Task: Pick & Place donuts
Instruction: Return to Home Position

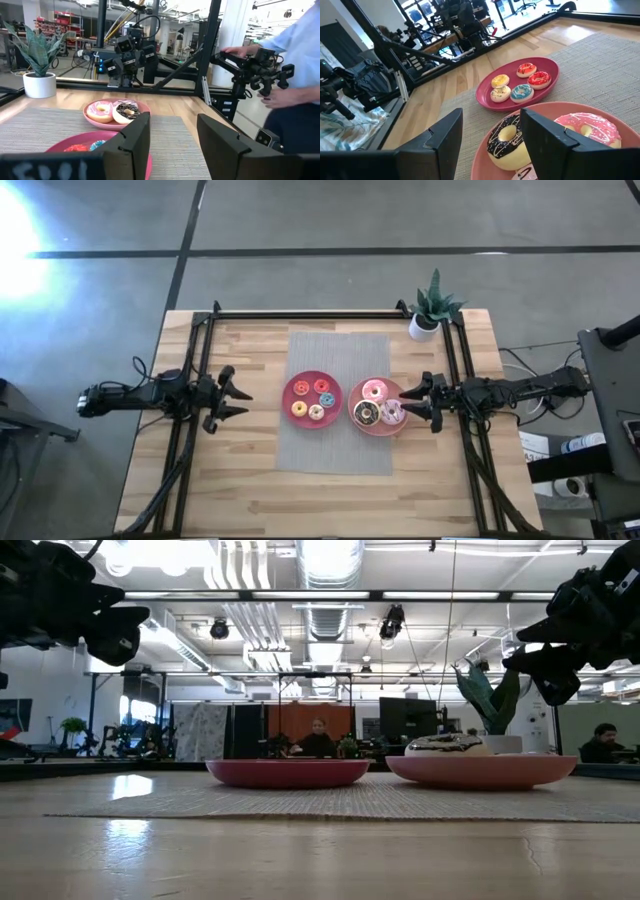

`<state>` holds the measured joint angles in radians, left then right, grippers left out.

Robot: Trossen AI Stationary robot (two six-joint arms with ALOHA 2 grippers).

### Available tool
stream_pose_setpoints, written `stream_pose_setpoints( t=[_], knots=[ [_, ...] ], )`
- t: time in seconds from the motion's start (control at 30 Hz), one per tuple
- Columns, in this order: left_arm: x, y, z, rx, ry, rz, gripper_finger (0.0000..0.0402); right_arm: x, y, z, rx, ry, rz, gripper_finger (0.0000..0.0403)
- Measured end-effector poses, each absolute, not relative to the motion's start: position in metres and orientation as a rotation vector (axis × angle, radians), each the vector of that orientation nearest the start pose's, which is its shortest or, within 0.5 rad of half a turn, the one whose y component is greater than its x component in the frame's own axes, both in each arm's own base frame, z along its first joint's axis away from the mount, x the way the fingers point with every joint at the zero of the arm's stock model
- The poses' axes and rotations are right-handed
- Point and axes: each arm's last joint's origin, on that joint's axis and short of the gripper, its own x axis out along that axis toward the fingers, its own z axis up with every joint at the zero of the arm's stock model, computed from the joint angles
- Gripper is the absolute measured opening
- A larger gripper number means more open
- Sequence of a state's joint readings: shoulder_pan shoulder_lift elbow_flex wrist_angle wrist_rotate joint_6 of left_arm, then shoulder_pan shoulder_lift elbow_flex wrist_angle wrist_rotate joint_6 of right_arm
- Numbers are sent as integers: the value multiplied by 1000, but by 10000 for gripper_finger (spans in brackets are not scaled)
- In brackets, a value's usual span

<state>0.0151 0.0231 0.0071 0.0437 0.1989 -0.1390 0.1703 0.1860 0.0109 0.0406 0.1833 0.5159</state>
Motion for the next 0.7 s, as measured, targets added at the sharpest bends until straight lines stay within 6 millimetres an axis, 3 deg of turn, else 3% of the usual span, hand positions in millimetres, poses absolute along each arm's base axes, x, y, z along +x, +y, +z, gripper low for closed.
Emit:
stream_pose_setpoints(
  t=[0.23, 0.5, 0.7],
  knots=[
    [98, -4, 168, -135, -15, -185, 137, 105, 13, 160, 383, 78, -24, 189],
    [98, -4, 168, -135, -14, -185, 137, 96, 13, 181, 42, -143, 144, 189],
    [98, -4, 168, -136, -13, -185, 137, 96, 14, 171, 42, -46, 226, 189]
  ],
)
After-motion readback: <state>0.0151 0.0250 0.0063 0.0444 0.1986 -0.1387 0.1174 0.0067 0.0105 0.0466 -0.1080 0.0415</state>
